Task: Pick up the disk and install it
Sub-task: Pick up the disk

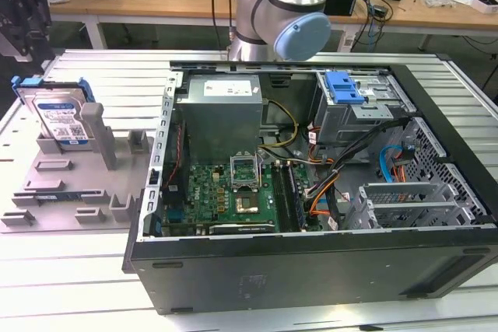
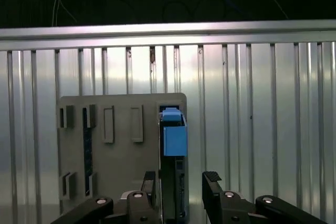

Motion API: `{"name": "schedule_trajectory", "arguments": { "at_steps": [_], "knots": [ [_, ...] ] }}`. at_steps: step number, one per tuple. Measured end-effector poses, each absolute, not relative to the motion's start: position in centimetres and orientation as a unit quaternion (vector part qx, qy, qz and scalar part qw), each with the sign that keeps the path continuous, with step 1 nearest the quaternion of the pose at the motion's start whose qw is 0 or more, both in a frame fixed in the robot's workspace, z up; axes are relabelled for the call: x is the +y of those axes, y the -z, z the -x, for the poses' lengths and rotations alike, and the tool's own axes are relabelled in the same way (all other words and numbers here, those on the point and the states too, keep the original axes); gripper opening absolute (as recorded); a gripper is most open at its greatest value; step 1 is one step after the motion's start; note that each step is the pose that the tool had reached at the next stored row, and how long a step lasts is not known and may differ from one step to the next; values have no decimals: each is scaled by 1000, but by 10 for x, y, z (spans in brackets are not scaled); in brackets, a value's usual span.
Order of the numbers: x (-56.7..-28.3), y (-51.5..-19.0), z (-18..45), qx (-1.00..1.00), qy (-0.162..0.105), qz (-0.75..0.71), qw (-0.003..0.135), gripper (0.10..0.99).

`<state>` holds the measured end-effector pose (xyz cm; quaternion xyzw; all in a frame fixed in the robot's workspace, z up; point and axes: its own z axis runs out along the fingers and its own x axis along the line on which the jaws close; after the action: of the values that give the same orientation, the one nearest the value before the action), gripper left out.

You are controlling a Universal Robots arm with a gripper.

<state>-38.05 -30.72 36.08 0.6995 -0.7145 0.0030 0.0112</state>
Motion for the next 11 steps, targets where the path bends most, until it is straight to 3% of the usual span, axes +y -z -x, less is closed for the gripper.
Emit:
{"name": "schedule_trajectory", "arguments": {
  "at_steps": [11],
  "knots": [
    [-308, -343, 395, -706, -2, -708, 12, 482]
  ]
}}
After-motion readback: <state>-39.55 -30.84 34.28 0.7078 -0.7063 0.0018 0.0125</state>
